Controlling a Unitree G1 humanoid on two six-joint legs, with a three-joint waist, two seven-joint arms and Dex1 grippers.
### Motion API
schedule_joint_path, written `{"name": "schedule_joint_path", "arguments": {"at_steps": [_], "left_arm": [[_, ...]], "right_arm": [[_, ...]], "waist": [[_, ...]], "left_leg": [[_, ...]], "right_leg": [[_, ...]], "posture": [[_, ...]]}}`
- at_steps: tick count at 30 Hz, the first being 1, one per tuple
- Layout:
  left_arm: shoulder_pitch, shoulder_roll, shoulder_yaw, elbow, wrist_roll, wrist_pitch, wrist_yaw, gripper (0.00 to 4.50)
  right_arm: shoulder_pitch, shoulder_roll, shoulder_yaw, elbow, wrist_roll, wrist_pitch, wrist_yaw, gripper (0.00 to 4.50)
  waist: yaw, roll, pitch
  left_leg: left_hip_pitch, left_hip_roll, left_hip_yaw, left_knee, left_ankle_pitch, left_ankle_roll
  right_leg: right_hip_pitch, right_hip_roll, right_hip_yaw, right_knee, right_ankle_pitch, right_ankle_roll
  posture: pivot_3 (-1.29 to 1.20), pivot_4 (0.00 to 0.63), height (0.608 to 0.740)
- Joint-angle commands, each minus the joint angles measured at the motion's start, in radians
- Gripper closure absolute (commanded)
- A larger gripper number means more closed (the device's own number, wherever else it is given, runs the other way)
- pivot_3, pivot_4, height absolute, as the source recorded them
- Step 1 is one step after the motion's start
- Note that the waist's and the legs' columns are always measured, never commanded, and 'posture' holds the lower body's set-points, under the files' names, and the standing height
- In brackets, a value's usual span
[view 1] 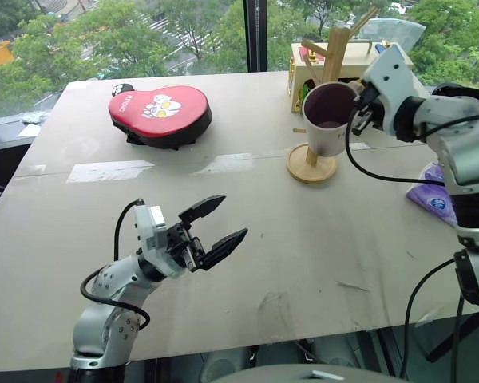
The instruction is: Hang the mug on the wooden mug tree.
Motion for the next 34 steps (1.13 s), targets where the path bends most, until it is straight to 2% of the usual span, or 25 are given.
{"name": "schedule_joint_path", "arguments": {"at_steps": [1,3,6,8,9,13,14,17,23,26,28,31,34], "left_arm": [[0.010,-0.012,0.028,-0.031,-0.033,-0.038,-0.005,0.00],[0.019,-0.015,0.036,-0.031,-0.039,-0.052,-0.011,0.00],[0.035,-0.027,0.060,-0.028,-0.070,-0.074,-0.021,0.00],[0.053,-0.027,0.082,-0.033,-0.096,-0.084,-0.038,0.00],[0.065,-0.026,0.092,-0.037,-0.109,-0.087,-0.046,0.00],[0.117,-0.031,0.122,-0.052,-0.130,-0.112,-0.061,0.00],[0.127,-0.031,0.124,-0.048,-0.128,-0.117,-0.067,0.00],[0.141,-0.026,0.115,-0.030,-0.113,-0.118,-0.070,0.00],[0.143,0.017,0.069,0.025,-0.022,-0.047,-0.015,0.00],[0.125,0.043,0.067,0.062,0.030,-0.021,0.028,0.00],[0.101,0.061,0.065,0.088,0.060,-0.002,0.058,0.00],[0.074,0.091,0.046,0.121,0.083,0.042,0.066,0.00],[0.057,0.117,0.019,0.139,0.106,0.044,0.031,0.00]], "right_arm": [[-0.054,0.000,0.018,0.071,-0.039,-0.021,0.030,4.48],[-0.067,0.000,0.034,0.124,-0.055,-0.046,0.053,4.48],[-0.089,0.013,0.032,0.207,-0.067,-0.090,0.068,3.58],[-0.088,0.012,0.021,0.241,-0.071,-0.116,0.073,2.49],[-0.080,0.010,0.007,0.244,-0.066,-0.124,0.070,2.17],[0.018,-0.041,-0.073,0.200,-0.029,-0.185,0.091,0.32],[0.057,-0.057,-0.103,0.171,-0.003,-0.195,0.110,0.05],[0.183,-0.097,-0.210,0.046,0.102,-0.208,0.176,0.05],[0.479,-0.157,-0.412,-0.207,0.226,-0.165,0.185,0.05],[0.698,-0.150,-0.510,-0.391,0.290,-0.105,0.168,0.05],[0.841,-0.109,-0.566,-0.499,0.333,-0.073,0.134,0.05],[0.997,-0.042,-0.581,-0.599,0.348,-0.072,0.085,0.05],[1.064,-0.008,-0.531,-0.614,0.300,-0.118,0.047,0.05]], "waist": [[0.000,0.000,0.000],[-0.001,0.000,0.000],[-0.002,0.000,0.000],[-0.003,0.000,0.000],[-0.003,0.000,0.000],[0.003,0.000,0.000],[0.006,0.000,0.000],[0.019,0.000,0.000],[0.024,0.000,0.000],[0.027,0.000,0.000],[0.028,0.000,0.000],[0.023,0.001,0.000],[0.019,0.000,0.000]], "left_leg": [[0.000,0.000,0.000,0.000,0.000,0.000],[0.000,0.000,0.000,-0.001,0.000,0.000],[0.000,0.000,0.000,-0.001,0.000,0.000],[0.000,0.000,0.000,-0.001,0.000,0.000],[0.000,0.000,0.000,-0.001,0.000,0.000],[0.000,0.000,0.000,-0.001,0.000,0.000],[0.000,0.000,0.000,-0.001,0.000,0.000],[-0.001,-0.001,0.000,-0.001,-0.002,0.003],[-0.001,0.000,-0.001,-0.001,-0.003,0.004],[-0.001,0.000,-0.001,-0.001,-0.003,0.005],[-0.001,0.000,-0.002,-0.001,-0.003,0.005],[0.000,0.000,-0.002,-0.001,-0.003,0.005],[0.001,0.000,-0.001,0.000,-0.003,0.005]], "right_leg": [[0.000,0.000,0.000,0.000,0.000,0.000],[0.000,0.000,0.000,0.000,0.000,0.000],[-0.001,0.000,0.000,0.000,0.000,0.000],[-0.001,0.000,0.000,0.000,0.000,0.000],[-0.001,0.000,0.000,0.000,0.000,0.000],[0.000,0.000,0.000,-0.001,0.000,0.000],[0.000,-0.001,-0.001,-0.001,0.000,0.000],[0.000,-0.002,-0.001,-0.002,0.000,0.000],[0.000,-0.002,-0.001,-0.001,0.000,0.000],[0.001,-0.001,-0.002,-0.001,0.000,0.000],[0.001,-0.001,-0.002,-0.001,0.000,0.000],[0.001,-0.001,-0.002,0.000,0.000,0.000],[0.001,-0.001,-0.001,0.000,0.000,0.000]], "posture": [[0.00,0.150,0.740],[0.00,0.150,0.740],[0.00,0.150,0.740],[0.00,0.150,0.740],[0.00,0.150,0.740],[0.00,0.150,0.740],[0.00,0.150,0.740],[0.00,0.150,0.740],[0.00,0.150,0.740],[0.00,0.150,0.740],[0.00,0.150,0.740],[0.00,0.150,0.740],[0.00,0.150,0.740]]}}
